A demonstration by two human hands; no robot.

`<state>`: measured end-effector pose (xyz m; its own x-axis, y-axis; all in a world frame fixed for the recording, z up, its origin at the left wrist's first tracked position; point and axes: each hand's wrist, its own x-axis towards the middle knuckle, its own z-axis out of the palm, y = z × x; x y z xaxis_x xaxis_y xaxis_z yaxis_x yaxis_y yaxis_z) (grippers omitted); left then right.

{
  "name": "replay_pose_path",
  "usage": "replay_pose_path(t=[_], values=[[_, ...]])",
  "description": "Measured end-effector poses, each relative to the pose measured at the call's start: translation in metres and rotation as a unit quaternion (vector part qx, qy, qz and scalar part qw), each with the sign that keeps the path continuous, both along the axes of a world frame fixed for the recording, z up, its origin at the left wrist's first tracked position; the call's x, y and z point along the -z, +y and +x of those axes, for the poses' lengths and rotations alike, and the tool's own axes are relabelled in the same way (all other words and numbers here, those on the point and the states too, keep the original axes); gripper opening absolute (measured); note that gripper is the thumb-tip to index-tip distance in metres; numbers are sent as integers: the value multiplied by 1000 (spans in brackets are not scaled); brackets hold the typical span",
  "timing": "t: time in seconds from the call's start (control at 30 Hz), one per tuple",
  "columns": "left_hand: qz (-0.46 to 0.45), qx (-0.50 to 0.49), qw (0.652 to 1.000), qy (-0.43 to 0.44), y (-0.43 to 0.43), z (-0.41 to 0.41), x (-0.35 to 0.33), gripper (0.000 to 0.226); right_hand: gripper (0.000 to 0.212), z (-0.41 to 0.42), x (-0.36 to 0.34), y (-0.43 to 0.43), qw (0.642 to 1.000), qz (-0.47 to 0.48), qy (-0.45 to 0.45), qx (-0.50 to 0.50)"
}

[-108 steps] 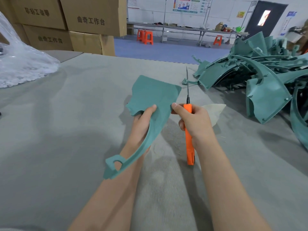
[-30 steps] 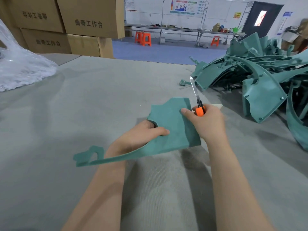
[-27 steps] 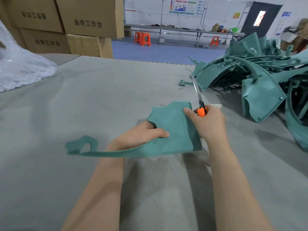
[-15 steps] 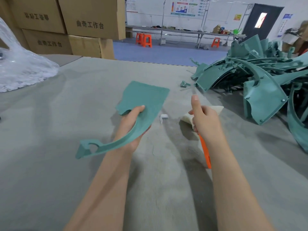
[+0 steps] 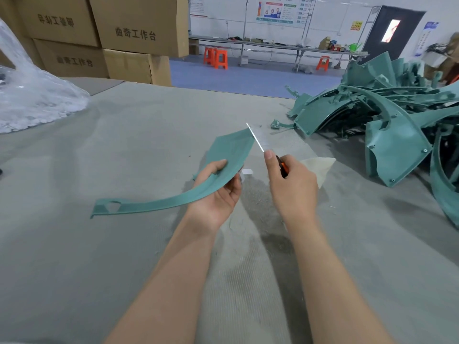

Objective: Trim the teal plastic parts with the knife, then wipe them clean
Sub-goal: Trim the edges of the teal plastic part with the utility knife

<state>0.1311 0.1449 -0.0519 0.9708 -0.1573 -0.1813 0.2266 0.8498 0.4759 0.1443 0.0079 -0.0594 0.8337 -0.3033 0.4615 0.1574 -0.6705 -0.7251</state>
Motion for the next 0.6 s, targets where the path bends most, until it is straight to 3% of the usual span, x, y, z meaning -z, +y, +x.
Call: replay_pose_path(t=[0.6], values=[[-46, -23, 999, 5, 2, -3, -4, 13, 54, 1, 3, 7, 997, -24, -1, -67]])
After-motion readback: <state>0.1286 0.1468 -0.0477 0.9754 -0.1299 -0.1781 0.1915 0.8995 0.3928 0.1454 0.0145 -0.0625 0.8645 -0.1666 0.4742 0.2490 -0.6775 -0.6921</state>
